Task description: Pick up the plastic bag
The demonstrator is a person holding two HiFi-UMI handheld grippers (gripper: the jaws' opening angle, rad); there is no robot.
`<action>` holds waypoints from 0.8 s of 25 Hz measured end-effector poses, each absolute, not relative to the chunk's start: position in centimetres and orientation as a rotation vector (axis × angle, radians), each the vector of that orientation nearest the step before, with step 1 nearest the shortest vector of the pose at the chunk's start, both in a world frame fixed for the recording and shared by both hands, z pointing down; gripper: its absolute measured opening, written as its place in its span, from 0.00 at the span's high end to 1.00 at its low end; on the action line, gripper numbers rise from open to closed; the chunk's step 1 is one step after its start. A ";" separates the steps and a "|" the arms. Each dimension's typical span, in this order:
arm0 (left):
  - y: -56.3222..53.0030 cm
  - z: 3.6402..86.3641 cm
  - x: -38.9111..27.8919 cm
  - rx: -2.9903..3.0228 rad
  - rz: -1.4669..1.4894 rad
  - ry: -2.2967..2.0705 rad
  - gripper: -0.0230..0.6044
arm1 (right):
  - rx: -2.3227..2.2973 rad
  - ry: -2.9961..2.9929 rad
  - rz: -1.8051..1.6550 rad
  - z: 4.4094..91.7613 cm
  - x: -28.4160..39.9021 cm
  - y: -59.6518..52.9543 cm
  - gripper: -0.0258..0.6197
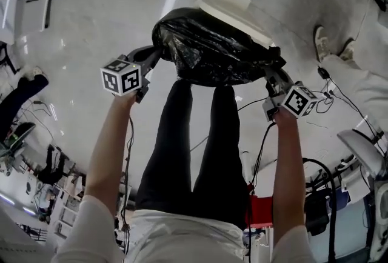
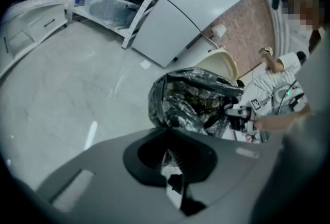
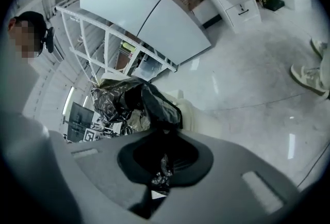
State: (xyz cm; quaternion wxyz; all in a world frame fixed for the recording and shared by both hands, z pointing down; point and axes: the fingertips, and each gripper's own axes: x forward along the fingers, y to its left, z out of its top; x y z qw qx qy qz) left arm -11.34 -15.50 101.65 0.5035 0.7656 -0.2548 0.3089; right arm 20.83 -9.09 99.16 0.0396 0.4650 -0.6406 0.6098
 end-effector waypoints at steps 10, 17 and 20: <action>-13.3 89.9 -10.8 1.876 0.705 -0.695 0.95 | 1.441 -1.900 1.872 89.3 19.6 -8.0 0.96; -10.4 80.8 -10.4 1.923 0.723 -0.719 0.95 | 1.348 -1.880 1.840 82.1 18.7 -5.7 0.96; -8.9 76.3 -9.5 1.958 0.732 -0.729 0.95 | 1.295 -1.924 1.789 77.9 18.3 -4.7 0.96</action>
